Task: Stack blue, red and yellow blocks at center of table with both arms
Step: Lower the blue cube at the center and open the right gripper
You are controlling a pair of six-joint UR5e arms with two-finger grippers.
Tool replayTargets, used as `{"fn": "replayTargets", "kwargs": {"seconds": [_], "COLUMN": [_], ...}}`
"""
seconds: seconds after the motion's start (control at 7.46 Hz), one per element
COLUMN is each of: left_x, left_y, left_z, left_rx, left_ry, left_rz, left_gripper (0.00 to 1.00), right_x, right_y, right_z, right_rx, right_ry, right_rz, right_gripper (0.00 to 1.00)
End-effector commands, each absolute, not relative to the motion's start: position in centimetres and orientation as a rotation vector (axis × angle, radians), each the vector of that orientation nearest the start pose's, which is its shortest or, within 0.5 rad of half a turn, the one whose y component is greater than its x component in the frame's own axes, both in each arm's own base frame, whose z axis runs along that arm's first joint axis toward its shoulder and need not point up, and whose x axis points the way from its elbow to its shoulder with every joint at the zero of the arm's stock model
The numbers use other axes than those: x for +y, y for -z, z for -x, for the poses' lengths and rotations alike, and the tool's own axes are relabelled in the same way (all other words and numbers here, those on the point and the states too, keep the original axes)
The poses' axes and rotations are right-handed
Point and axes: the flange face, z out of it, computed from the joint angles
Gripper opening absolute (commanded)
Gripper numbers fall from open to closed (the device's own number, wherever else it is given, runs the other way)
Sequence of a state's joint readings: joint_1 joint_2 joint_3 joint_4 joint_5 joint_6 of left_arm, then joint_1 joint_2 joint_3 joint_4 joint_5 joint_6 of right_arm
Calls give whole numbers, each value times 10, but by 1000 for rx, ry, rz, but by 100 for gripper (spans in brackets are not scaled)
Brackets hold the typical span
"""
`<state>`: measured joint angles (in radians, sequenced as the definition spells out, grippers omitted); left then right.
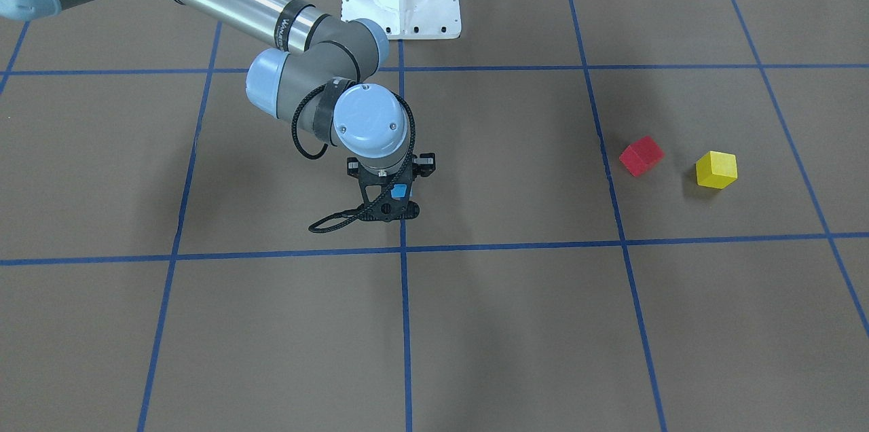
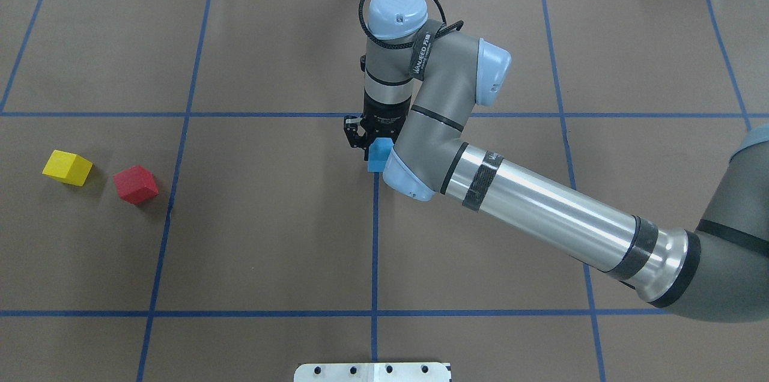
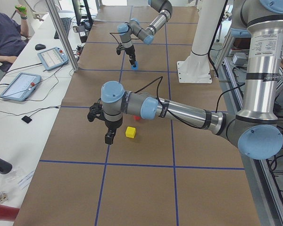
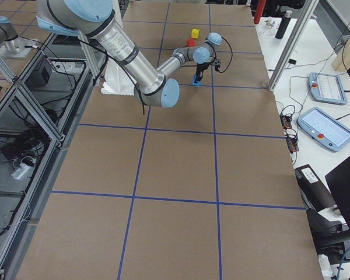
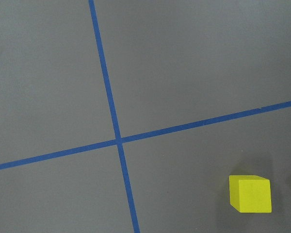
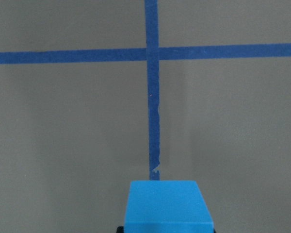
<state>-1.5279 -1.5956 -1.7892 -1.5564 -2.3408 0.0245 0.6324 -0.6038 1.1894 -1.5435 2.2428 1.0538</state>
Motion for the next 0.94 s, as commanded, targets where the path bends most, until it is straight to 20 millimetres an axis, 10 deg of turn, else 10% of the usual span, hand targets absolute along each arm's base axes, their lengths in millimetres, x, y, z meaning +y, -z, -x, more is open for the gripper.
{"fn": "replayTargets", "kwargs": {"seconds": [0.0, 0.13, 0.54, 0.8], "left_x": [-508, -508, -514, -539], "left_y": [-542, -543, -535, -497], "left_z": [42, 42, 42, 17], "left_rx": [769, 769, 767, 781], "left_ry": [-152, -152, -156, -50], "left_rz": [-208, -206, -220, -195], "left_gripper": [100, 100, 100, 100], "right_x": [-527, -516, -515, -551], "right_y": [-197, -196, -192, -166], "right_z": [613, 622, 621, 554], "right_rx": [-845, -845, -873, -928], "right_ry": [106, 123, 87, 25], "right_rz": [224, 207, 188, 112], "right_gripper": [23, 99, 100, 100]}}
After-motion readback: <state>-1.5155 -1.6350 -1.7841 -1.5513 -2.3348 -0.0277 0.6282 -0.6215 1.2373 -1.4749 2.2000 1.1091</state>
